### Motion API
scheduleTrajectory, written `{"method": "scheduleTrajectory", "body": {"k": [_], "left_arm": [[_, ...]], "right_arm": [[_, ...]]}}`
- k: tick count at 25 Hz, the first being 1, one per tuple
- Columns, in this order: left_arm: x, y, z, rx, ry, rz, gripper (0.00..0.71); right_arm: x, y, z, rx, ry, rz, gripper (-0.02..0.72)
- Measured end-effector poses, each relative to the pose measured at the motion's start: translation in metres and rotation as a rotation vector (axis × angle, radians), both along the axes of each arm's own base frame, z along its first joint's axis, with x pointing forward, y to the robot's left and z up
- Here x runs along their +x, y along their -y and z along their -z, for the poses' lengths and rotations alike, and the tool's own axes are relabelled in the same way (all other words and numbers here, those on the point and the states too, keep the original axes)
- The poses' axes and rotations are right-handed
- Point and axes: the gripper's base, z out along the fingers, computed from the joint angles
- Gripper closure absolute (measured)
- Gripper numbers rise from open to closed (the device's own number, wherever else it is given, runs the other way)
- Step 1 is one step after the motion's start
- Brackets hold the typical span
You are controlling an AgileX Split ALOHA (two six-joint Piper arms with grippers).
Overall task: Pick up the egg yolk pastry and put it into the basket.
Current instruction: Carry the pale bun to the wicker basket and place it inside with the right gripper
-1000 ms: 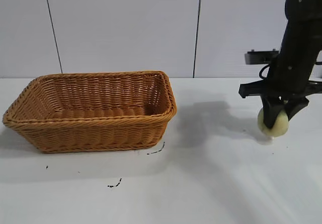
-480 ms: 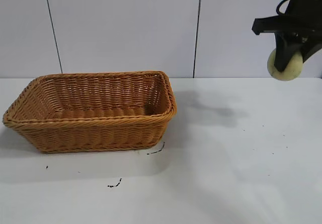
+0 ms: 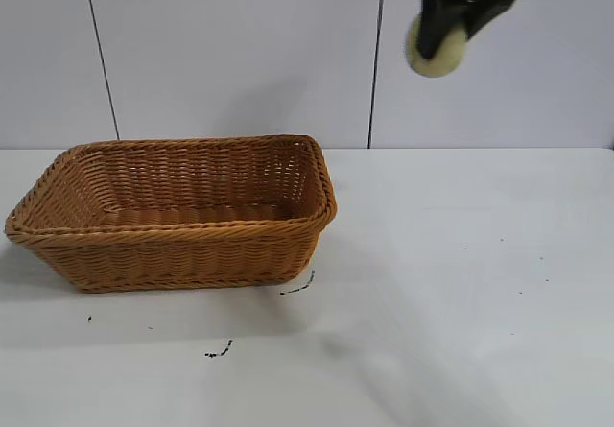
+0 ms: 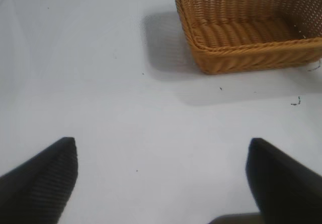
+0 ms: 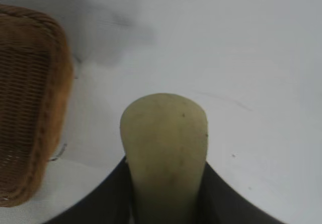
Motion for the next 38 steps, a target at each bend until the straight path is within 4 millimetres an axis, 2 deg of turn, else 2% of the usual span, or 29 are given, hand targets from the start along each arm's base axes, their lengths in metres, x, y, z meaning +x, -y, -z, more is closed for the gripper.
{"method": "scheduleTrajectory", "body": {"k": [3,6,8,12,14,19,21,23,25,28,29,31,35,38], "left_arm": [[0.000,0.000,0.000,0.000,0.000,0.000,0.017],[0.000,0.000,0.000,0.000,0.000,0.000,0.017],[0.000,0.000,0.000,0.000,0.000,0.000,0.017],[0.000,0.000,0.000,0.000,0.000,0.000,0.017],[0.000,0.000,0.000,0.000,0.000,0.000,0.017],[0.000,0.000,0.000,0.000,0.000,0.000,0.017],[0.000,0.000,0.000,0.000,0.000,0.000,0.017],[0.000,0.000,0.000,0.000,0.000,0.000,0.017],[0.000,0.000,0.000,0.000,0.000,0.000,0.017],[0.000,0.000,0.000,0.000,0.000,0.000,0.017],[0.000,0.000,0.000,0.000,0.000,0.000,0.017],[0.000,0.000,0.000,0.000,0.000,0.000,0.017],[0.000,0.000,0.000,0.000,0.000,0.000,0.017],[0.000,0.000,0.000,0.000,0.000,0.000,0.017]], "right_arm": [[-0.006,-0.050,0.000,0.018,0.026,-0.105,0.510],[-0.014,-0.096,0.012,0.023,0.028,-0.198,0.510],[-0.021,-0.125,0.027,0.024,0.025,-0.254,0.510],[-0.025,-0.162,0.065,0.037,0.028,-0.307,0.510],[-0.023,-0.174,0.088,0.042,0.026,-0.312,0.510],[-0.013,-0.182,0.140,0.019,-0.004,-0.296,0.510],[-0.012,-0.183,0.153,0.011,-0.018,-0.295,0.509],[-0.011,-0.184,0.157,0.015,-0.023,-0.293,0.487],[-0.011,-0.184,0.157,0.019,-0.018,-0.292,0.423],[-0.011,-0.184,0.155,0.015,-0.014,-0.293,0.220],[-0.011,-0.183,0.154,0.012,-0.019,-0.293,0.154],[-0.014,-0.181,0.143,0.012,-0.024,-0.289,0.089],[-0.017,-0.171,0.101,0.012,0.016,-0.263,0.058],[-0.014,-0.151,0.069,0.027,0.029,-0.217,0.057]]}}
